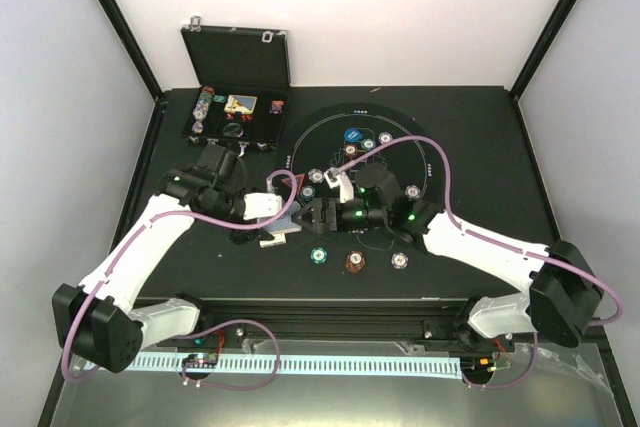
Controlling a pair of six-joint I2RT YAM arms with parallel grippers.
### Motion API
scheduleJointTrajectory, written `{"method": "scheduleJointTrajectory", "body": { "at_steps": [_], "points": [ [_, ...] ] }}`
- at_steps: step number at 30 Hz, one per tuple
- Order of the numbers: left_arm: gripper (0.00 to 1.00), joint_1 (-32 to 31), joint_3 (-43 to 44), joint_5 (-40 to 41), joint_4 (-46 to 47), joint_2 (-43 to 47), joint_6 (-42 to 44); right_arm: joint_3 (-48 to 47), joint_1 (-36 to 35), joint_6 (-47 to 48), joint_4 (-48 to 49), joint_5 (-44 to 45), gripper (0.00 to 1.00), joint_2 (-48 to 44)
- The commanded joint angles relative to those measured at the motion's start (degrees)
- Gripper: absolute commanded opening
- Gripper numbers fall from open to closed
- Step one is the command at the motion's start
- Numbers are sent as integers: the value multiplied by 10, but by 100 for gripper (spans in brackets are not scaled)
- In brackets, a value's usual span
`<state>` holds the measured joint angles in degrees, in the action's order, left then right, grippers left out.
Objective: Distribute texas hold em gaming equipment
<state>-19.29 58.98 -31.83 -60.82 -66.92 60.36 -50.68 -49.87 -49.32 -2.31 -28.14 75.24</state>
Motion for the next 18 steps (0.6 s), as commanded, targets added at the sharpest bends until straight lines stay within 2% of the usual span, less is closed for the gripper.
{"method": "scheduleJointTrajectory", "body": {
  "at_steps": [1, 5, 11, 18],
  "points": [
    [2, -12, 16, -9, -1, 19, -14, -12, -17, -15, 19, -14, 94, 23],
    [1, -19, 15, -3, -2, 28, -16, -32, -24, -20, 12, -5, 91, 35],
    [2, -30, 8, 8, 5, 39, -18, -41, -30, -49, 50, -18, 87, 61],
    [2, -34, -2, 17, 24, 51, -24, -34, -37, -81, 74, -24, 64, 81]
  ]
}}
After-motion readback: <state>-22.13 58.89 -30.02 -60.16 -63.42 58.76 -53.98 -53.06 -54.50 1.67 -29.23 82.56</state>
